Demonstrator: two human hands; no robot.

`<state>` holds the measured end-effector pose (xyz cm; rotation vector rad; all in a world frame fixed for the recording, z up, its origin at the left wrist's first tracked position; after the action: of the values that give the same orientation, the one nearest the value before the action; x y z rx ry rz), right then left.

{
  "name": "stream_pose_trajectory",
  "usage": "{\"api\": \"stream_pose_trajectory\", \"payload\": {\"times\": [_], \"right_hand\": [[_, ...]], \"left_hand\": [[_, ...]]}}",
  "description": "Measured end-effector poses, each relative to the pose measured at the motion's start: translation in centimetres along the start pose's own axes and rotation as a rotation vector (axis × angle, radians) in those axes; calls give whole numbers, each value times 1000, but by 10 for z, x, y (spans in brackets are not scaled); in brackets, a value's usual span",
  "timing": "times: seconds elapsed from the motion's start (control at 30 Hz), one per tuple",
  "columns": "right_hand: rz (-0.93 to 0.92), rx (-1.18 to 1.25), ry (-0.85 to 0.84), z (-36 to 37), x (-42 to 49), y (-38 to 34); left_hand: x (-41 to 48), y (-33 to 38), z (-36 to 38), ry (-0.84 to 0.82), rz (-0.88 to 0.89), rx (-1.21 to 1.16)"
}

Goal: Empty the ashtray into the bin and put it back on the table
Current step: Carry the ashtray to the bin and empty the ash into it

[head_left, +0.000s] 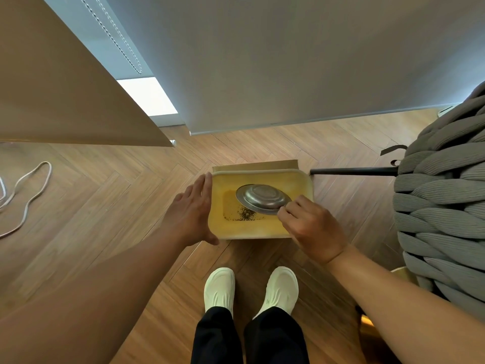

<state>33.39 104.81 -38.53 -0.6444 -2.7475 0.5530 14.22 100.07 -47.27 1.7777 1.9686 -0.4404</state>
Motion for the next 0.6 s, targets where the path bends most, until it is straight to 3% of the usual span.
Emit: {"api": "stream_pose_trajectory", "payload": {"times": [0.6], "right_hand": [[-11,-29,-18,0,-6,-3]], "left_hand": [[-4,2,-3,-2,-9,-1]]}}
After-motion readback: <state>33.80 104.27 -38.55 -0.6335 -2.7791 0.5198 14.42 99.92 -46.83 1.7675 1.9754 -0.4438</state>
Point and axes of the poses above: each hand's wrist, its own x-axis towards the middle knuckle, its own z-axis out of the palm, y = z × x, the point moved 9 cm from there along x, towards the middle knuckle, and after that the axes turned 12 degrees about x, right-handed, at the moved point
